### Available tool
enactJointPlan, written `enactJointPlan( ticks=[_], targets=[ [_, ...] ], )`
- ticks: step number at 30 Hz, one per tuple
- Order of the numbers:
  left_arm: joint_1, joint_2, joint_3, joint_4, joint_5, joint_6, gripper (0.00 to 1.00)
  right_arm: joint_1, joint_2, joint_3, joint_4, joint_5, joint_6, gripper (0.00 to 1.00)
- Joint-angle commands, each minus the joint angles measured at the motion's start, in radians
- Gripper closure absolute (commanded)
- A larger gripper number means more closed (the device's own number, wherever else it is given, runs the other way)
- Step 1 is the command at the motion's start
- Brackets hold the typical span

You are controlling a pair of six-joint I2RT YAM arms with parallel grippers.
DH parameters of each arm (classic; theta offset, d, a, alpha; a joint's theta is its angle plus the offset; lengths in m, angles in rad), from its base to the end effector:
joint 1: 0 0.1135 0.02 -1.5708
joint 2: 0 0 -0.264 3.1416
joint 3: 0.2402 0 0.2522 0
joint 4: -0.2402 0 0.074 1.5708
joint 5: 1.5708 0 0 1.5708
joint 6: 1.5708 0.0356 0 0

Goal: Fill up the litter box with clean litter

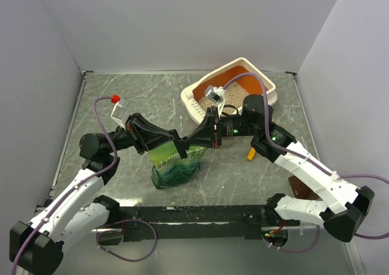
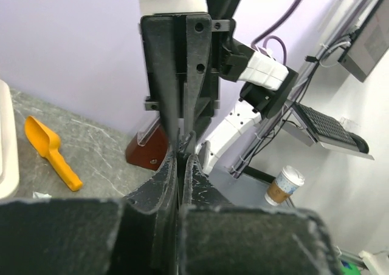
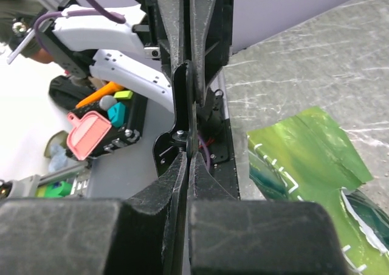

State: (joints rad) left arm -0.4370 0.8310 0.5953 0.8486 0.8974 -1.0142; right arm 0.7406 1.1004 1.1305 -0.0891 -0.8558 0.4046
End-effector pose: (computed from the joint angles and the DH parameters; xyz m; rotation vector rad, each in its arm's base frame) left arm 0.1449 -0.0984 0.3650 0.6160 1.2464 -1.6701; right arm 0.1594 0.1822 0.4104 -1.0083 1.5593 1.5253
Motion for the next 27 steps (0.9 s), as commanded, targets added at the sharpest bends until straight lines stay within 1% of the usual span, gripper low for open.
enactJointPlan(
  ticks=[1,4,5,7,9,11,13,15,18,23,27],
  targets=[
    [0.001,-0.007,0.004,0.080,0.029,0.000,0.99,-0.021,-0.013,0.012,0.008,-0.014,-0.015,0.67],
    [0.003,-0.018,0.018,0.034,0.031,0.031,0.99,-0.063,-0.056,-0.001,-0.006,0.006,-0.035,0.49],
    [0.003,-0.023,0.023,0.017,0.029,0.041,0.99,-0.073,-0.066,0.000,-0.020,0.018,-0.044,0.46],
    [0.003,-0.027,0.026,-0.003,0.028,0.052,0.99,-0.093,-0.082,0.005,-0.050,0.027,-0.067,0.42],
    [0.003,-0.029,0.027,-0.005,0.029,0.052,0.99,-0.101,-0.096,0.011,-0.084,0.055,-0.101,0.41],
    [0.004,-0.026,0.028,-0.005,0.031,0.051,0.99,-0.106,-0.111,0.006,-0.087,0.051,-0.127,0.40],
    [0.003,-0.024,0.027,0.001,0.029,0.046,0.99,-0.106,-0.116,0.002,-0.068,0.017,-0.138,0.39],
    [0.003,-0.020,0.027,0.007,0.028,0.040,0.99,-0.107,-0.097,-0.003,-0.052,-0.049,-0.150,0.37],
    [0.003,-0.017,0.031,-0.003,0.026,0.045,0.99,-0.104,-0.071,0.009,-0.061,-0.097,-0.181,0.36],
    [0.003,-0.015,0.029,-0.025,0.012,0.051,0.99,-0.104,-0.053,0.000,-0.020,-0.115,-0.185,0.33],
    [0.003,-0.012,0.035,-0.066,-0.006,0.069,0.99,-0.090,-0.036,-0.017,0.044,-0.143,-0.167,0.31]
  ],
)
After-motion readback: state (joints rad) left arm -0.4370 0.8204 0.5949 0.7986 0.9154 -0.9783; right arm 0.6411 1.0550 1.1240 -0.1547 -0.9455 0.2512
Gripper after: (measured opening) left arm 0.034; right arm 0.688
